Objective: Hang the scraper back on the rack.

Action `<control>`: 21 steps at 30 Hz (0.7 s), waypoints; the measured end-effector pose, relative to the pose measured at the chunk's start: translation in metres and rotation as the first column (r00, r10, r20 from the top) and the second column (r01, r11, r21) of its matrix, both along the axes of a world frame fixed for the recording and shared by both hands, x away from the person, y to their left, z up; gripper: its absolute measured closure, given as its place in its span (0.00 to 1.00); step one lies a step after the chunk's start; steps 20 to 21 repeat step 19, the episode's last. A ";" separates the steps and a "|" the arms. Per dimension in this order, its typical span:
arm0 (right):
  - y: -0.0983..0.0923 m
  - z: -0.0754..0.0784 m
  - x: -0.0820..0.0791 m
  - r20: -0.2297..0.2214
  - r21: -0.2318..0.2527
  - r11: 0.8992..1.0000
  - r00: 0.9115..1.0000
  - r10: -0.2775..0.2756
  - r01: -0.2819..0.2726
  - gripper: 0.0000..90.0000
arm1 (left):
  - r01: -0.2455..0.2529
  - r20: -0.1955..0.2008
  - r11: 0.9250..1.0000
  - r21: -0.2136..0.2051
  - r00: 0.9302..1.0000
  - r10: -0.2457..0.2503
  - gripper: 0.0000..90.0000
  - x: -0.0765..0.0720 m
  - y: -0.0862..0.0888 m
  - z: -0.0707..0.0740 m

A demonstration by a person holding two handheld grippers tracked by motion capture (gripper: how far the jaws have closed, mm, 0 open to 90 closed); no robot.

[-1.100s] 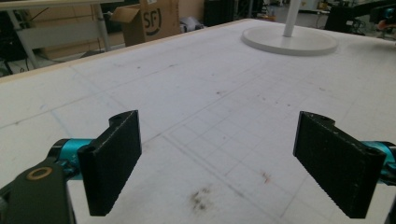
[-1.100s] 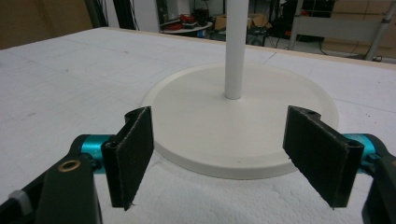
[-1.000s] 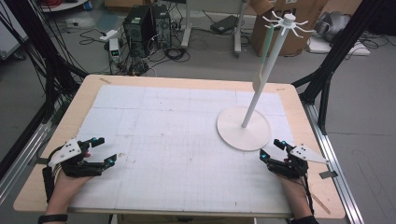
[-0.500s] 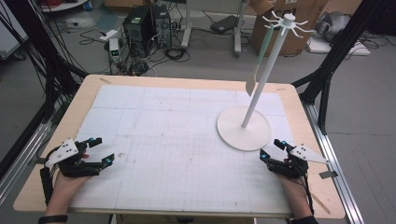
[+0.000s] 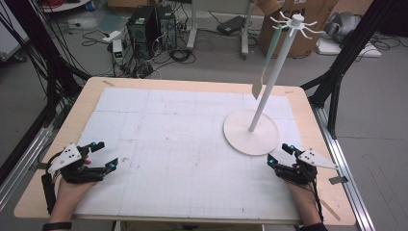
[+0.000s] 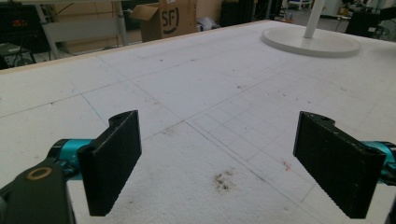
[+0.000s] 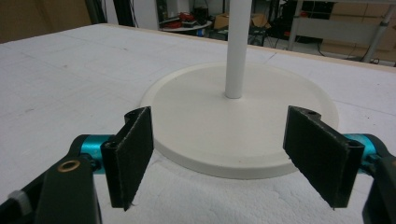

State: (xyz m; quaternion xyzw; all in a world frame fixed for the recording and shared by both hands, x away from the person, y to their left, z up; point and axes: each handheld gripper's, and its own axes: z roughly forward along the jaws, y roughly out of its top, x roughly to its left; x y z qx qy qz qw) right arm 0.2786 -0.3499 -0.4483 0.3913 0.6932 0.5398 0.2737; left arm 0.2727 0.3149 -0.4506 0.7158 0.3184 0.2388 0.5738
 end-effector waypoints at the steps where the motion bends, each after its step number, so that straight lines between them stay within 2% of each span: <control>1: 0.000 0.000 0.001 -0.001 -0.002 1.000 1.000 -0.001 0.001 0.27 | 0.000 0.000 1.000 0.001 1.000 0.000 0.18 0.000 0.000 0.000; 21: -0.001 0.000 0.001 -0.005 0.010 1.000 1.000 0.002 -0.002 0.27 | -0.018 -0.010 1.000 -0.016 1.000 0.018 0.18 0.001 0.002 0.000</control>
